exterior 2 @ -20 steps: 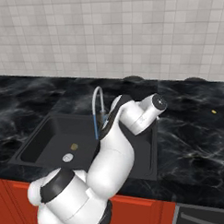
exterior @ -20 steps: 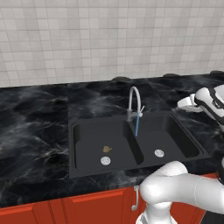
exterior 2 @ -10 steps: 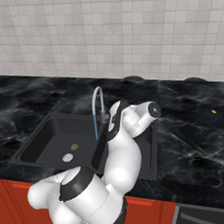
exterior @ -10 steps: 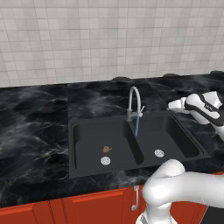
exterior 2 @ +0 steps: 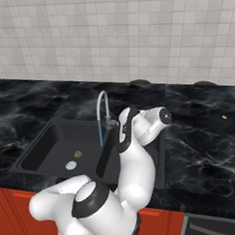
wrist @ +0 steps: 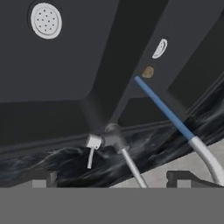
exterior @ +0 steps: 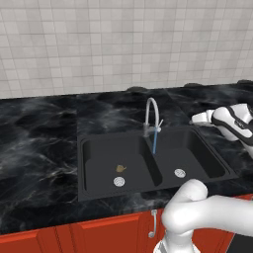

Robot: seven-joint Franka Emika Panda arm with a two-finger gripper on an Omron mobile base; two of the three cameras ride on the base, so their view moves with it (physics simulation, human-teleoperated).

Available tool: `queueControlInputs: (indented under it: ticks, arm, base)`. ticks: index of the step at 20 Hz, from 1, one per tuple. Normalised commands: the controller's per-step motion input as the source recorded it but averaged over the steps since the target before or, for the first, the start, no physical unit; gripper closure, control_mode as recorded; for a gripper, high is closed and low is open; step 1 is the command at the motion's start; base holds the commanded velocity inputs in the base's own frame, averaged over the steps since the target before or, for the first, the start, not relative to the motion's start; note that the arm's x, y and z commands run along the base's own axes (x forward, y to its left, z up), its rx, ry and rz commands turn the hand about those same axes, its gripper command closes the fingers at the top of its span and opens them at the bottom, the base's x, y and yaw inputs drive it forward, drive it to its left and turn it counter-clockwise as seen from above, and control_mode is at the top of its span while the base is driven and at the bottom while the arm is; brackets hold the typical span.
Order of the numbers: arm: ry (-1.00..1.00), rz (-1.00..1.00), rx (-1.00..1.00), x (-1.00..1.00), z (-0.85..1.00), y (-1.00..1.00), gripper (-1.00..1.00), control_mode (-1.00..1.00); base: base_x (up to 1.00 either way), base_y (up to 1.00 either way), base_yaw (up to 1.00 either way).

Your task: Turn on the sink faucet. Then move the garlic from the counter to the sink. Turn off the sink. Move the vegetable from the sink to the pot next to the stove. Finally move the pot to the rear left burner.

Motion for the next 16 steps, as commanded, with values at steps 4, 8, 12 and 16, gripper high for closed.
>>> queueControlInputs:
  ticks: [4, 8, 12, 16]
  arm:
    - [-0.02, 0.15, -0.11, 0.0, -0.06, -0.01, -1.0, -1.0]
    - [0.02, -0.03, -0.03, -0.05, 0.01, 0.0, -1.0, -1.0]
    - [0.14, -0.22, 0.0, -0.1, 0.07, 0.0, -1.0, -1.0]
    - [0.23, -0.32, 0.03, -0.11, 0.14, 0.01, -1.0, -1.0]
  base:
    - [0.0, 0.0, 0.0]
    - [0.0, 0.0, 0.0]
    - [0.0, 0.0, 0.0]
    - [0.0, 0.0, 0.0]
